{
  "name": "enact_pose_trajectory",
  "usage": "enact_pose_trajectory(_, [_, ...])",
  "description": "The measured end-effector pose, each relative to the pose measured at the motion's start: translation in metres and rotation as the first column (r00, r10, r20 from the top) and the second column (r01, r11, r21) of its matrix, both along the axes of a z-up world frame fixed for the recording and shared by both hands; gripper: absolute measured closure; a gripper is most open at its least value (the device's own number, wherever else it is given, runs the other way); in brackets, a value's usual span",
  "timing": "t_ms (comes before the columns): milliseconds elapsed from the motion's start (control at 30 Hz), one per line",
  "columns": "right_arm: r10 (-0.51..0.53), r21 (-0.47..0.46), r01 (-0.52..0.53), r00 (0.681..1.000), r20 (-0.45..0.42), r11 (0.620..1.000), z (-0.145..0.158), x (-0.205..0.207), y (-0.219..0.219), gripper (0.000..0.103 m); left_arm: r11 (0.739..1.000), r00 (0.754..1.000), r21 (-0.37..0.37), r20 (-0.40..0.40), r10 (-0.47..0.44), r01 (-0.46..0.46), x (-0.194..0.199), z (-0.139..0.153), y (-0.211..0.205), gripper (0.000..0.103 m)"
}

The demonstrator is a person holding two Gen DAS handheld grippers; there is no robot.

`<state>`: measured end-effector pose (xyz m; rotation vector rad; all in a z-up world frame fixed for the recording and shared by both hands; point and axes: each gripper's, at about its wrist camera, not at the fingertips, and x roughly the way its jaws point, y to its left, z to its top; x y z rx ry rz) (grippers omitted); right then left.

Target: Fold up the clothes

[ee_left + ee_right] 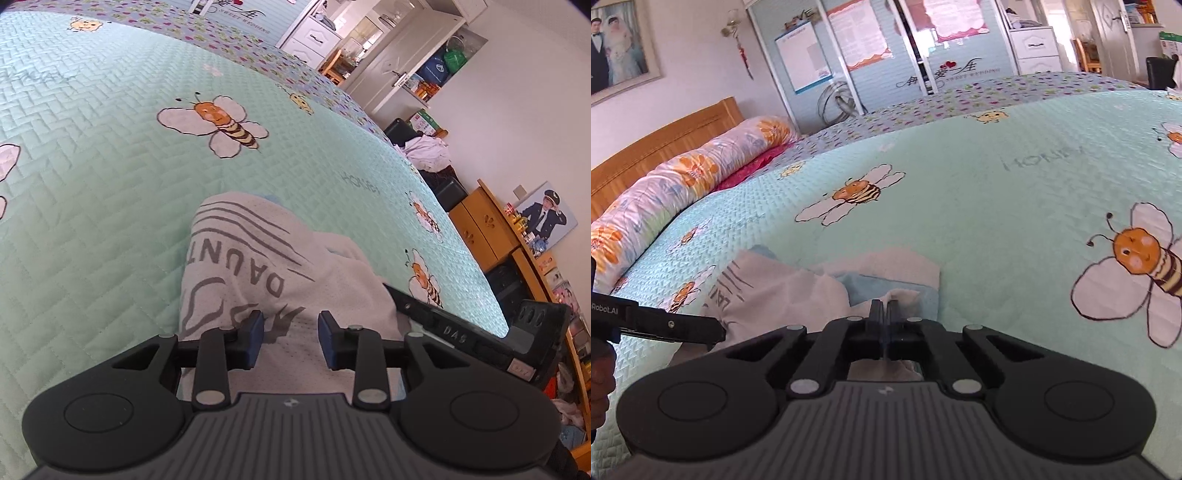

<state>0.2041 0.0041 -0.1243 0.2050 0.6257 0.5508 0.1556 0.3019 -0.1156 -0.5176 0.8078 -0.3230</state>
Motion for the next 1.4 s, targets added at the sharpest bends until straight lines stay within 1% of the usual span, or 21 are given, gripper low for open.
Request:
enact_pose_trajectory(67, [-0.019, 0.006, 0.018, 0.999, 0.035, 1.000, 0.010, 0.006, -0.002, 0.103, 1.000, 1.000, -0.001, 0.002, 0.013, -0.013, 0.001, 0.001, 0.004, 0.069])
enact_pose_trajectory(200, [-0.073, 0.083, 0.061, 0.986, 0.149, 0.995, 0.044, 0.020, -0.012, 0.103, 0.999, 0.999, -0.010, 0.010, 0.036, -0.035, 0.003, 0.002, 0.012, 0.069])
enact_pose_trajectory(233, [-0.079, 0.084, 0.067, 0.986, 0.147, 0.994, 0.045, 0.025, -0.012, 0.103, 0.999, 0.999, -0.008, 0.001, 0.038, -0.038, 0.005, 0.000, 0.013, 0.069])
enact_pose_trajectory(267, [-0.082, 0.076, 0.073, 0.988, 0.131, 0.994, 0.041, 0.032, -0.011, 0.103, 0.999, 0.999, -0.005, -0.005, 0.039, -0.039, 0.005, -0.003, 0.013, 0.069])
enact_pose_trajectory(300, [-0.078, 0.048, 0.074, 0.994, 0.078, 0.996, 0.028, 0.039, -0.008, 0.103, 0.999, 0.999, -0.009, -0.008, 0.043, -0.043, 0.005, -0.006, 0.014, 0.069])
enact_pose_trajectory(367, [-0.068, -0.025, 0.067, 0.996, -0.063, 0.997, -0.005, 0.053, -0.001, 0.102, 0.999, 0.999, -0.020, -0.012, 0.048, -0.048, 0.005, -0.010, 0.014, 0.069])
enact_pose_trajectory(400, [-0.077, -0.009, 0.076, 0.994, -0.078, 0.997, -0.016, 0.051, -0.003, 0.102, 0.998, 0.999, -0.026, -0.012, 0.049, -0.049, 0.004, -0.011, 0.015, 0.069])
enact_pose_trajectory(433, [-0.090, 0.034, 0.092, 0.993, -0.072, 0.995, -0.018, 0.045, -0.008, 0.101, 0.998, 0.999, -0.028, -0.011, 0.048, -0.048, 0.003, -0.011, 0.016, 0.069])
enact_pose_trajectory(467, [-0.102, 0.077, 0.107, 0.992, -0.068, 0.991, -0.015, 0.040, -0.014, 0.092, 0.999, 0.999, -0.029, -0.010, 0.046, -0.046, 0.002, -0.010, 0.017, 0.069])
enact_pose_trajectory(500, [-0.118, 0.115, 0.124, 0.991, -0.056, 0.986, -0.012, 0.035, -0.019, 0.073, 0.999, 0.999, -0.030, -0.007, 0.045, -0.045, 0.002, -0.007, 0.017, 0.069])
enact_pose_trajectory(533, [-0.136, 0.150, 0.140, 0.990, -0.040, 0.979, -0.008, 0.029, -0.024, 0.067, 0.999, 0.999, -0.032, -0.002, 0.044, -0.044, 0.001, -0.005, 0.018, 0.069])
enact_pose_trajectory(567, [-0.147, 0.158, 0.149, 0.989, -0.021, 0.976, -0.003, 0.024, -0.027, 0.064, 0.999, 0.999, -0.034, 0.012, 0.042, -0.041, 0.000, 0.000, 0.018, 0.069])
enact_pose_trajectory(633, [-0.151, 0.158, 0.147, 0.988, 0.014, 0.976, 0.011, 0.014, -0.030, 0.064, 0.999, 0.999, -0.037, 0.041, 0.032, -0.031, -0.002, 0.008, 0.016, 0.068])
enact_pose_trajectory(700, [-0.128, 0.178, 0.121, 0.991, 0.032, 0.977, 0.023, 0.002, -0.034, 0.064, 0.999, 0.997, -0.038, 0.067, 0.024, -0.021, -0.003, 0.017, 0.015, 0.063])
enact_pose_trajectory(800, [-0.096, 0.184, 0.086, 0.994, 0.045, 0.979, 0.036, -0.020, -0.040, 0.063, 0.999, 0.998, -0.024, 0.055, 0.028, -0.026, -0.005, 0.017, 0.012, 0.063])
enact_pose_trajectory(900, [-0.092, 0.165, 0.088, 0.996, 0.019, 0.982, 0.033, -0.054, -0.049, 0.063, 1.000, 0.999, -0.022, 0.043, 0.014, -0.013, -0.014, 0.017, 0.008, 0.063])
enact_pose_trajectory(1033, [-0.104, 0.155, 0.110, 0.993, -0.048, 0.982, 0.020, -0.097, -0.063, 0.063, 1.000, 0.999, -0.009, 0.027, -0.023, 0.023, -0.037, 0.017, -0.004, 0.063])
enact_pose_trajectory(1267, [-0.077, 0.150, 0.087, 0.995, -0.066, 0.985, 0.022, -0.153, -0.057, 0.063, 0.995, 0.996, 0.044, -0.002, -0.086, 0.086, -0.090, 0.010, -0.026, 0.063])
enact_pose_trajectory(1400, [-0.019, 0.205, 0.045, 0.992, -0.127, 0.978, 0.020, -0.171, -0.057, 0.063, 0.995, 0.996, 0.048, -0.010, -0.090, 0.090, -0.112, 0.011, -0.022, 0.063])
